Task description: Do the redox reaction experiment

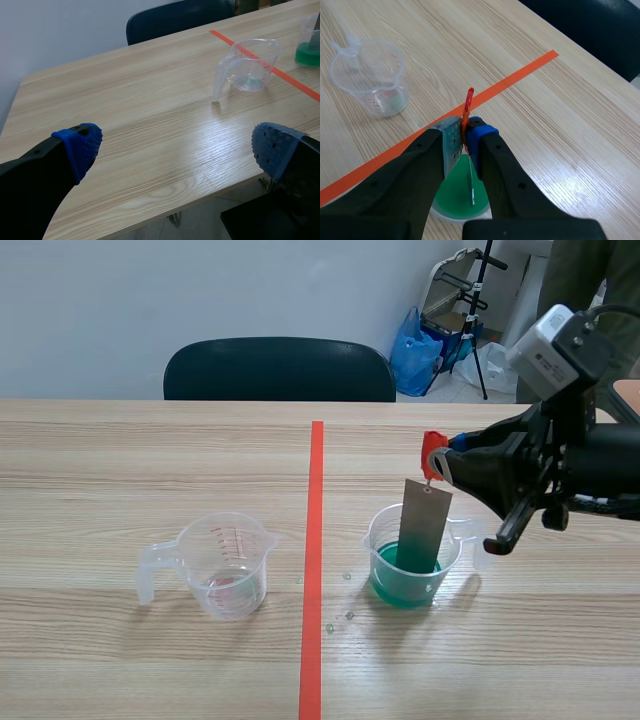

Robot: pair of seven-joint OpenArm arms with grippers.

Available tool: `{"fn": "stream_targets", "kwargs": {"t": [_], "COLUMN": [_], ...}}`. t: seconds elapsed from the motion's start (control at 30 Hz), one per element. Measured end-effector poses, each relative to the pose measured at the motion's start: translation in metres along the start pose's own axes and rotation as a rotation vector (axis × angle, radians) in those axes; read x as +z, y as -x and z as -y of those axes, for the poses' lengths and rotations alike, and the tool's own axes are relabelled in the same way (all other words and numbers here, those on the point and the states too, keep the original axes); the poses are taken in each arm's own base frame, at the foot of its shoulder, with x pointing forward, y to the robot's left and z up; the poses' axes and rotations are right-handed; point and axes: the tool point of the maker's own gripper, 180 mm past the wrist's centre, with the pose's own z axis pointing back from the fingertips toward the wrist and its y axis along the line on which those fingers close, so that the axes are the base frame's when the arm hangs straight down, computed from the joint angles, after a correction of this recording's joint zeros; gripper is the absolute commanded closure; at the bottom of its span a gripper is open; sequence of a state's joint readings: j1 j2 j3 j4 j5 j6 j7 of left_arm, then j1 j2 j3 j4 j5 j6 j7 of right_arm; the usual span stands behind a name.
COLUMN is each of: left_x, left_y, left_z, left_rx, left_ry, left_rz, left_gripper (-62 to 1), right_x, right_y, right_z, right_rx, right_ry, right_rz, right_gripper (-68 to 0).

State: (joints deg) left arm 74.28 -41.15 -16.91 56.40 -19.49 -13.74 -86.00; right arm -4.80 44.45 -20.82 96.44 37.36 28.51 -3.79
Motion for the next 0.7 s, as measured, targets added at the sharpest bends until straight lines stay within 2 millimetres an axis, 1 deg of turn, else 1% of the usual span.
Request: {"fn": "stream_targets", "kwargs": {"t": [0.2, 0.3, 0.57, 0.7], "left_x": [0.000, 0.000, 0.000, 0.000], "left_y": [0.000, 0.000, 0.000, 0.000], "left_z": [0.000, 0.000, 0.000, 0.000], "left_rx": [0.000, 0.000, 0.000, 0.000], "left_ry": [0.000, 0.000, 0.000, 0.000], "left_rz": [0.000, 0.000, 0.000, 0.000], "left_gripper": [-62.3, -62.3, -62.3, -62.3], "right_x": [0.001, 0.009, 0.027, 0.034], "right_y": [-0.023, -0.037, -0.061, -0.074], "right_z": [-0.014, -0.015, -0.021, -0.022], "right_rx": [0.048, 0.069, 0.133, 0.131], "right_ry": [-0.029, -0.013, 0.018, 0.027], "right_rz": [0.028, 0.056, 0.065, 0.080], "right_gripper": [-0.8, -0.8, -0.8, -0.8]}}
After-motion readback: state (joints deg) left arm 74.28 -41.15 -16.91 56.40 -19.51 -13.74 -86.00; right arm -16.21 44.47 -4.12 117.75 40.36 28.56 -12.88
